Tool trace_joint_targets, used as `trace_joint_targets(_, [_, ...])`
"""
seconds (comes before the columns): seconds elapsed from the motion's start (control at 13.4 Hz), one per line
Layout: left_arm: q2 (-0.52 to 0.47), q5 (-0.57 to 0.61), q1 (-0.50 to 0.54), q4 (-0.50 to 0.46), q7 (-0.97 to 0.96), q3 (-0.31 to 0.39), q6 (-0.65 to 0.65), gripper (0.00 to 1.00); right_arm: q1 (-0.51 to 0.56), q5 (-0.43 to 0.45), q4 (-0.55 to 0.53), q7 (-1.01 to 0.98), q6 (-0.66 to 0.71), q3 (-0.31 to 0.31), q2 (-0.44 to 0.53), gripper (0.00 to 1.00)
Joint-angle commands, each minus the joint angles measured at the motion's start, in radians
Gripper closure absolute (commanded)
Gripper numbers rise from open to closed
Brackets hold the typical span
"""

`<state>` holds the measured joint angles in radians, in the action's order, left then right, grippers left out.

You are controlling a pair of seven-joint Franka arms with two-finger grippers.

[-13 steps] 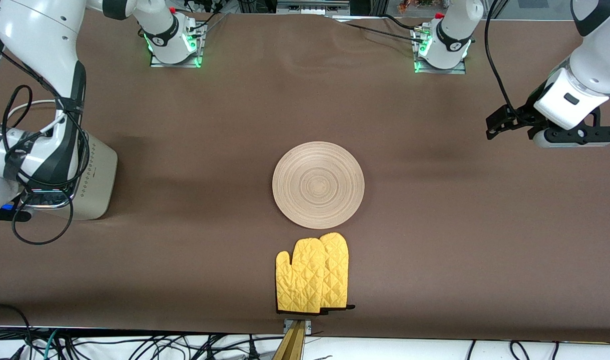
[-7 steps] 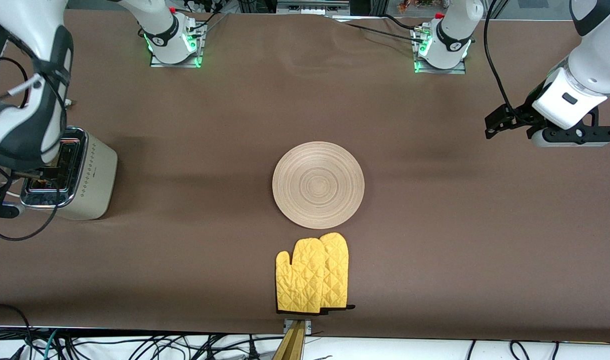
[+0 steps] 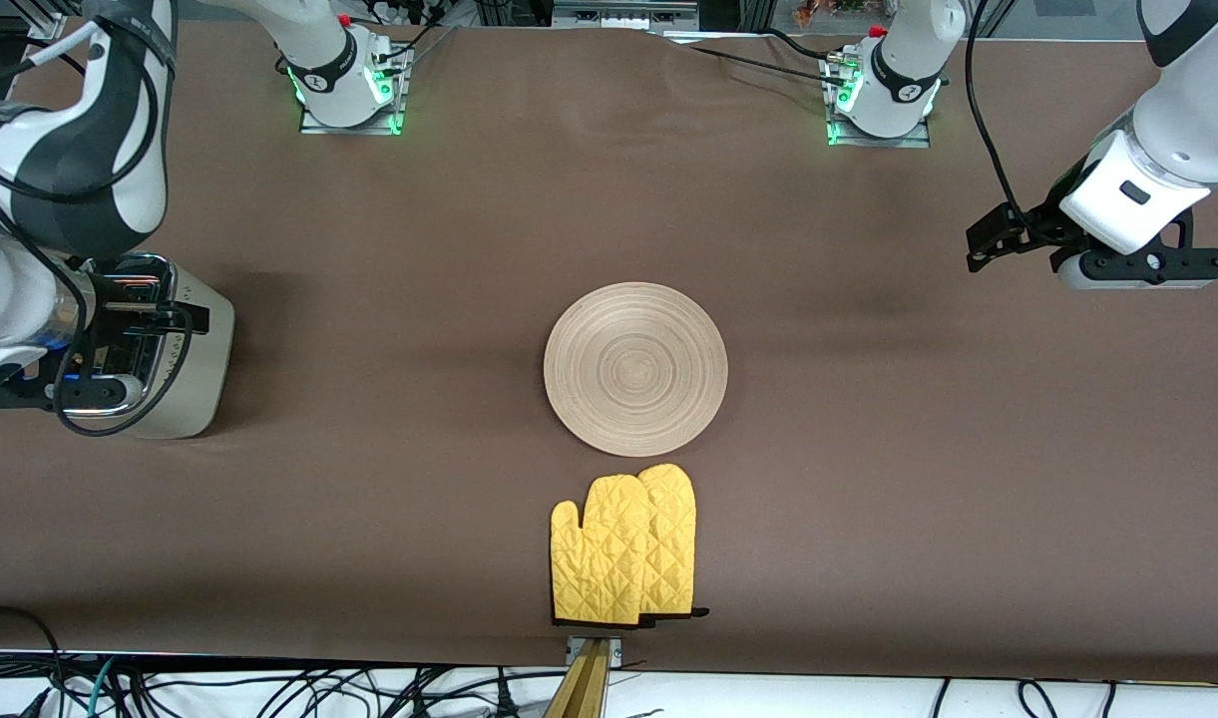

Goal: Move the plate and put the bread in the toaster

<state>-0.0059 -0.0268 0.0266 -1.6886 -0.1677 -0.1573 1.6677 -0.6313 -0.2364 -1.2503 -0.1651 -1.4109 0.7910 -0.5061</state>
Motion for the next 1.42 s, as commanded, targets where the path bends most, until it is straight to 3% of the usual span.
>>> trace_joint_targets(0.0, [0.011,-0.010,0.000,0.040,0.008,-0.004,-0.028,0.00,0.153,-0.020,-0.029,-0.001,0.000,-0.214,0.104,0.00])
trace_joint_targets(0.15, [0.011,-0.010,-0.004,0.043,0.007,-0.004,-0.028,0.00,0.333,0.049,-0.064,-0.002,-0.029,-0.454,0.159,0.00])
trace_joint_targets(0.3, [0.011,-0.010,-0.005,0.043,0.007,-0.004,-0.028,0.00,0.402,0.139,-0.135,-0.008,-0.101,-0.571,0.216,0.00])
trace_joint_targets(0.45, [0.011,-0.010,-0.005,0.043,0.007,-0.004,-0.028,0.00,0.508,0.166,-0.172,-0.005,-0.129,-0.669,0.267,0.00])
trace_joint_targets(0.75, [0.011,-0.008,-0.005,0.043,0.007,-0.004,-0.028,0.00,0.614,0.161,-0.222,-0.019,-0.131,-0.696,0.349,0.00])
trace_joint_targets(0.9, [0.011,-0.008,-0.005,0.043,0.007,-0.004,-0.028,0.00,0.646,0.176,-0.262,-0.014,-0.155,-0.739,0.386,0.00])
trace_joint_targets(1.34, [0.011,-0.008,-0.002,0.041,0.004,-0.004,-0.028,0.00,0.651,0.210,-0.313,0.009,-0.105,-0.740,0.440,0.00])
